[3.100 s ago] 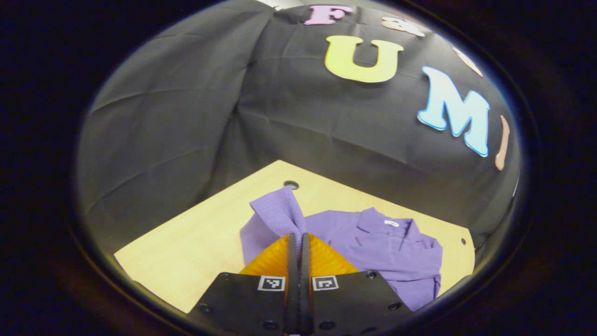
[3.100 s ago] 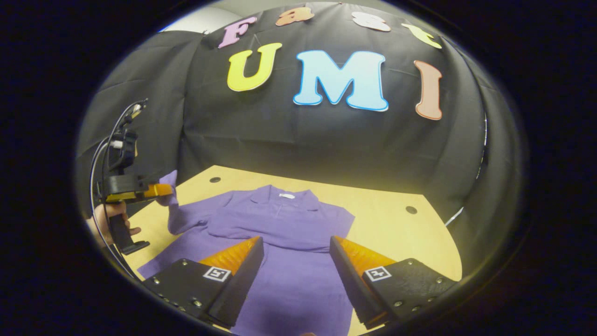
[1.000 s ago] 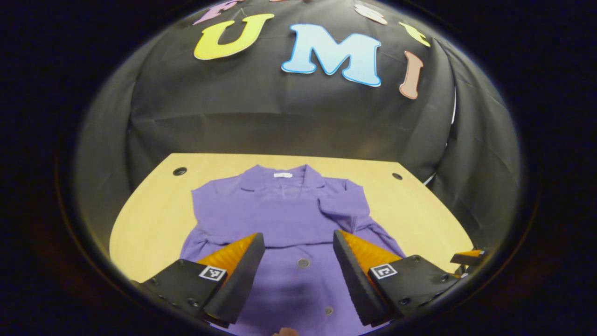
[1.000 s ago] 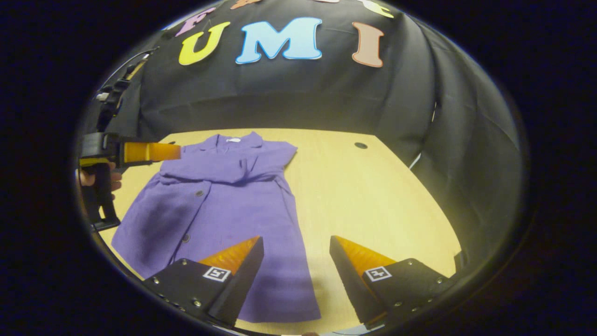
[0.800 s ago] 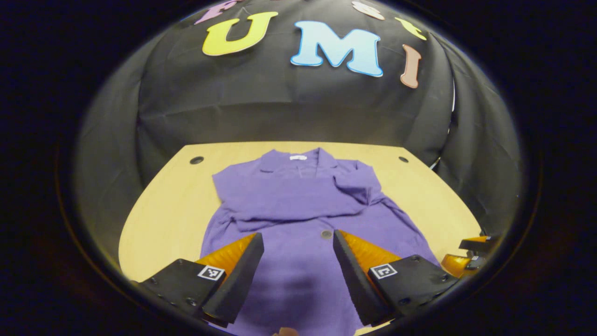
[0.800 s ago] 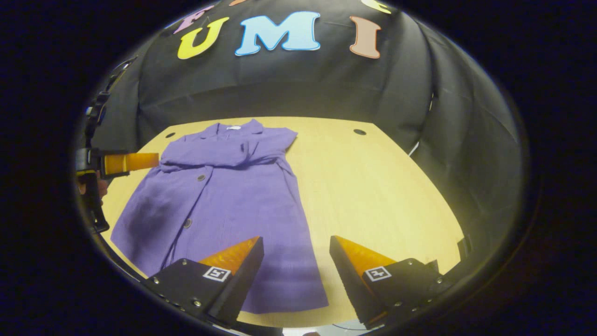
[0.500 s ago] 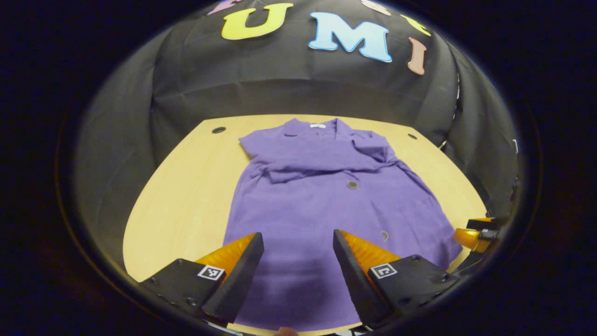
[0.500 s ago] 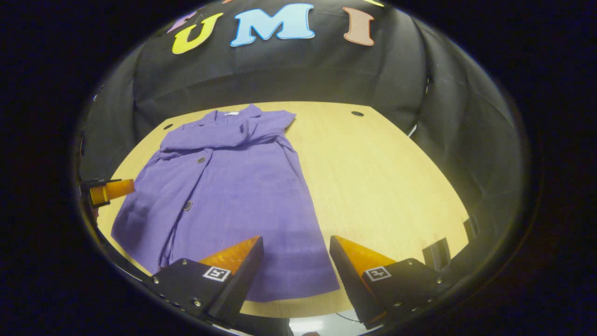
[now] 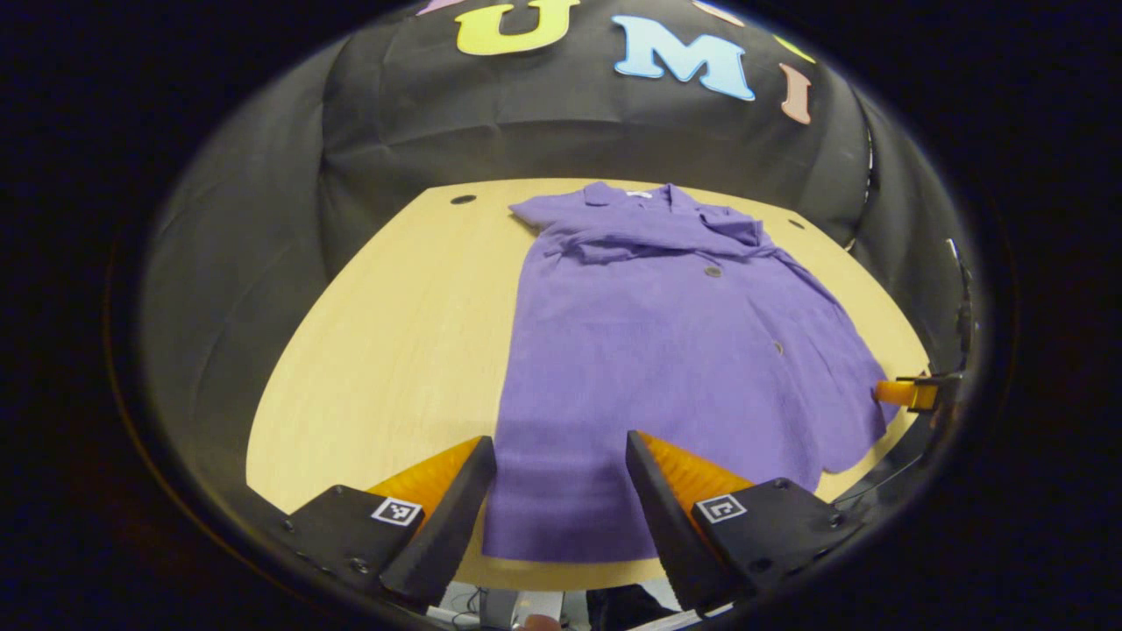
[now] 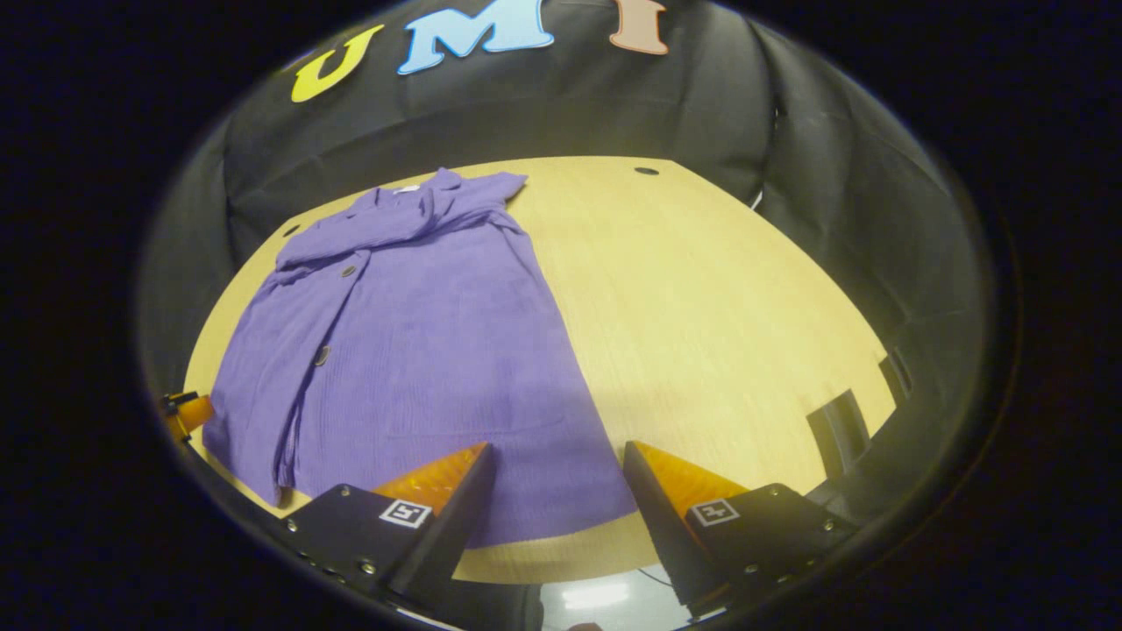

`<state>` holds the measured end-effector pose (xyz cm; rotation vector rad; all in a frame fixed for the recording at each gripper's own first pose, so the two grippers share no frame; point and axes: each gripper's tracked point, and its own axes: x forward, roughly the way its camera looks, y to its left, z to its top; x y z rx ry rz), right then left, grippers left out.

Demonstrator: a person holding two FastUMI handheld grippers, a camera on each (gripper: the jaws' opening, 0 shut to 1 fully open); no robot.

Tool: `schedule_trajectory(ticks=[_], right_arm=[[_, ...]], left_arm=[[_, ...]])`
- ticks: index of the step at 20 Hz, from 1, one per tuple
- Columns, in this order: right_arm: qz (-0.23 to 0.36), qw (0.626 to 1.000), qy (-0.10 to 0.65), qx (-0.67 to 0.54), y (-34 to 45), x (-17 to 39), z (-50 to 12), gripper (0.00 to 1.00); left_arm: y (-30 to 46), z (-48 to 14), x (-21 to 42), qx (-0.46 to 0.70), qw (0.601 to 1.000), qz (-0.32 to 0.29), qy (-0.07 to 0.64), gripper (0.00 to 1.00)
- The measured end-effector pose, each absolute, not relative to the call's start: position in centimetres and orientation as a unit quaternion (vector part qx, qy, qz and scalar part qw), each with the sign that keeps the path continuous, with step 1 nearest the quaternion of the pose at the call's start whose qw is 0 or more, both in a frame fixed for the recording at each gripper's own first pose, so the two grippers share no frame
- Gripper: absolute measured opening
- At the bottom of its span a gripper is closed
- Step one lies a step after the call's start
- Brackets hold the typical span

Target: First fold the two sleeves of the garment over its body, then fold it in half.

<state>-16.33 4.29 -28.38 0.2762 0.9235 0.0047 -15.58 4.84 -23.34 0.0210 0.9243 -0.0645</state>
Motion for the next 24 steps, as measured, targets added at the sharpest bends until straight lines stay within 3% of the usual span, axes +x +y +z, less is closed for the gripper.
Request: schedule_trajectory(ticks=[10, 12, 15, 17, 18, 20, 22, 23, 24], right_arm=[[0.005, 0.880, 0.459, 0.122, 5.8, -17.1, -28.8, 0.96], [0.007, 0.878, 0.463, 0.123, 6.0, -17.1, -28.8, 0.98], [0.014, 0.874, 0.469, 0.127, 6.5, -17.0, -28.7, 0.95], [0.020, 0.874, 0.469, 0.126, 7.1, -16.7, -28.6, 0.78], [0.025, 0.874, 0.470, 0.120, 7.2, -16.7, -28.5, 0.62], [0.024, 0.875, 0.464, 0.139, 8.1, -16.3, -28.4, 0.59], [0.010, 0.873, 0.461, 0.157, 8.1, -16.4, -28.3, 0.19], [0.004, 0.875, 0.457, 0.159, 7.9, -16.3, -28.4, 0.19], [-0.007, 0.874, 0.452, 0.178, 7.8, -16.0, -28.2, 0.11]], left_arm=[[4.3, -25.0, -18.0, 0.023, 0.891, -0.033, 0.452, 0.99], [3.9, -25.0, -18.0, 0.025, 0.892, -0.035, 0.451, 0.96], [3.1, -25.0, -18.0, 0.032, 0.892, -0.052, 0.448, 0.81], [2.3, -25.0, -17.9, 0.044, 0.895, -0.068, 0.439, 0.67], [1.8, -25.1, -18.1, 0.043, 0.898, -0.079, 0.431, 0.61], [1.1, -25.2, -17.7, 0.044, 0.902, -0.089, 0.420, 0.44], [0.7, -25.3, -17.7, 0.056, 0.901, -0.103, 0.418, 0.28], [0.5, -25.4, -17.7, 0.048, 0.901, -0.106, 0.418, 0.25], [0.2, -25.3, -17.5, 0.037, 0.899, -0.111, 0.423, 0.14]])
